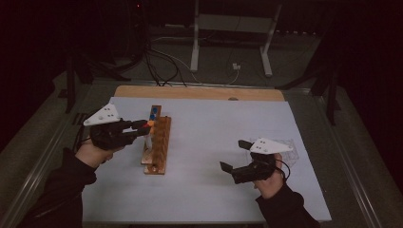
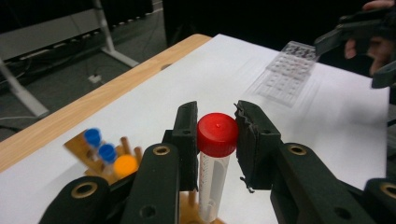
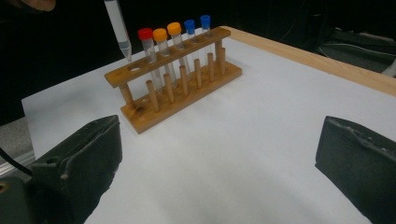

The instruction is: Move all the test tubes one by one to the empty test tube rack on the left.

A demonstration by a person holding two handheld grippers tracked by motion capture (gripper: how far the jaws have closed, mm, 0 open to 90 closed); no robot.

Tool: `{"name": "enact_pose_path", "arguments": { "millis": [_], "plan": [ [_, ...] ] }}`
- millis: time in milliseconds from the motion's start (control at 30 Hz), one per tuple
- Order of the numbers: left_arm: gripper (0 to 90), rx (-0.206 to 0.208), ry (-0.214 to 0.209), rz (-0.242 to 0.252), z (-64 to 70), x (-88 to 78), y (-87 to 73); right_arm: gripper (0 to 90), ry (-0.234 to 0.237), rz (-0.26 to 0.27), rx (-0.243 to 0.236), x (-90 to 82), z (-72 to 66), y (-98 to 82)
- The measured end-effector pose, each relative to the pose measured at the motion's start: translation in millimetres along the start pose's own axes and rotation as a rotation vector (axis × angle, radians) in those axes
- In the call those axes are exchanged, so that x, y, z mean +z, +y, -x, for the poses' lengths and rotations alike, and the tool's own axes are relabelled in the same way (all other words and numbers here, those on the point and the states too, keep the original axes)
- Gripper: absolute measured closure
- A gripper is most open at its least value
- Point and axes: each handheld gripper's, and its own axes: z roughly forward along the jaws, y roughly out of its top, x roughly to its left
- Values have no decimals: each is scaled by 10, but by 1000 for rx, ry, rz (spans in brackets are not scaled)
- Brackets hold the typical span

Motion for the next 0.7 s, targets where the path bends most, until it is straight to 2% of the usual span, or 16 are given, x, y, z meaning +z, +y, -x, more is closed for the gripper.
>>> {"name": "enact_pose_path", "arguments": {
  "millis": [33,233,300,467,700],
  "plan": [
    [718,1,14,-2,-5,-10,-22,2,1,0,-1,-1,-1,2],
    [718,-34,21,14,-52,-16,-172,2,8,-1,-3,-1,-8,3],
    [718,-35,30,17,-50,9,-222,2,10,1,-3,-1,-13,2],
    [718,-45,24,13,-45,94,-328,3,15,3,-6,-3,-16,1],
    [718,-43,33,-14,-31,214,-503,3,24,3,-11,-7,-16,-1]
  ]
}}
